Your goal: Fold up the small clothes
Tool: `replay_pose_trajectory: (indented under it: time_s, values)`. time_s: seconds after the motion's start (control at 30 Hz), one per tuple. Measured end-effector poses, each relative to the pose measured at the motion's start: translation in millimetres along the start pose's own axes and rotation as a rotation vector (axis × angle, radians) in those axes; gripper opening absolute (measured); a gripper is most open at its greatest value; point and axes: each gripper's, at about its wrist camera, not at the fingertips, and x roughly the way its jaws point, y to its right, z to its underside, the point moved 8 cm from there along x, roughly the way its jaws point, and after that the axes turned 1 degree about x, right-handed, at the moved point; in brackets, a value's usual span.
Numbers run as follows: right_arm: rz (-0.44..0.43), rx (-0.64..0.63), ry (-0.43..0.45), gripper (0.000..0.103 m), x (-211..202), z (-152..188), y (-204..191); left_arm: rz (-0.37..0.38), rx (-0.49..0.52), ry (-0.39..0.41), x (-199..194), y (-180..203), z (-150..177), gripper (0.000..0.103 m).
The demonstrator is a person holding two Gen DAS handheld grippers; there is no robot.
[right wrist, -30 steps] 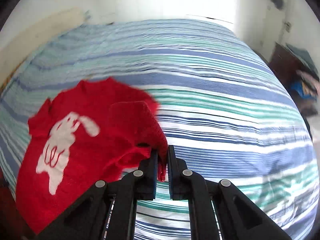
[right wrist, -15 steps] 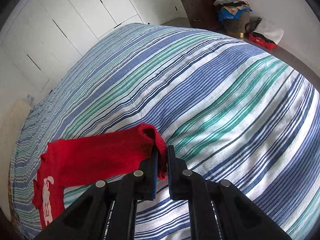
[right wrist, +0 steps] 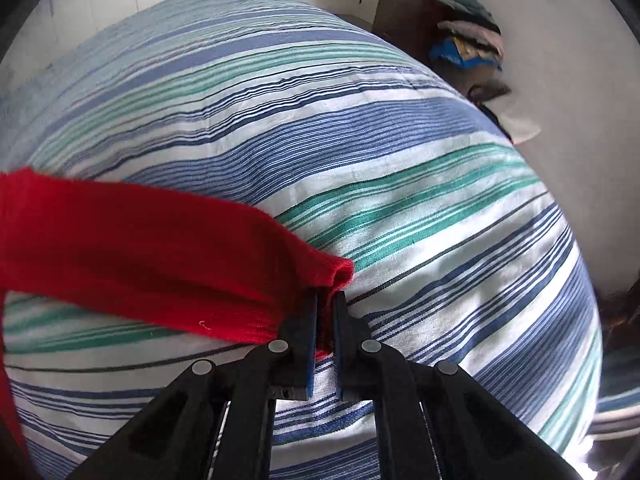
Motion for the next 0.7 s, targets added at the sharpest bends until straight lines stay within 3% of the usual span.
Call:
replay_pose_trajectory:
  time_s: [0.23,0.37,0.47,0.5,0.53,0.6,0.67,0.7]
  values:
    - [0.122,-0.017,-0.009,0.006,9.3,10.5,-15.5,-0.027,0.048,0.034,-6.1,4.8,-1.5,0.091]
    - [0.094,0.026,0.016,0.007,1.9,16.6,-10.7,-0.017,0.078,0.051,-17.1,11.5,-6.9,0.091]
    - [0.006,0.069,0.041,0.015,-3.4,16.9,-3.6,0.019,0.143,0.114,-38.0,26.6,-27.6,0.091]
    - [-0.019,0.085,0.049,0.028,-8.1,18.1,1.3,0.038,0.163,0.137,-45.8,32.3,-37.5,0.091]
    - [-0.033,0.105,0.06,0.055,-12.0,17.6,8.7,0.066,0.184,0.175,-57.6,41.0,-54.5,0.091]
    - [-0.044,0.168,0.116,0.08,-33.2,22.2,24.8,0.105,0.2,0.239,-77.0,59.2,-87.3,0.091]
    - [-0.051,0.222,0.181,0.08,-57.4,30.3,40.4,0.171,0.202,0.269,-88.4,77.8,-114.6,0.095]
    - [-0.065,0.24,0.2,0.08,-69.0,37.0,44.0,0.24,0.217,0.27,-90.3,95.9,-134.3,0.097]
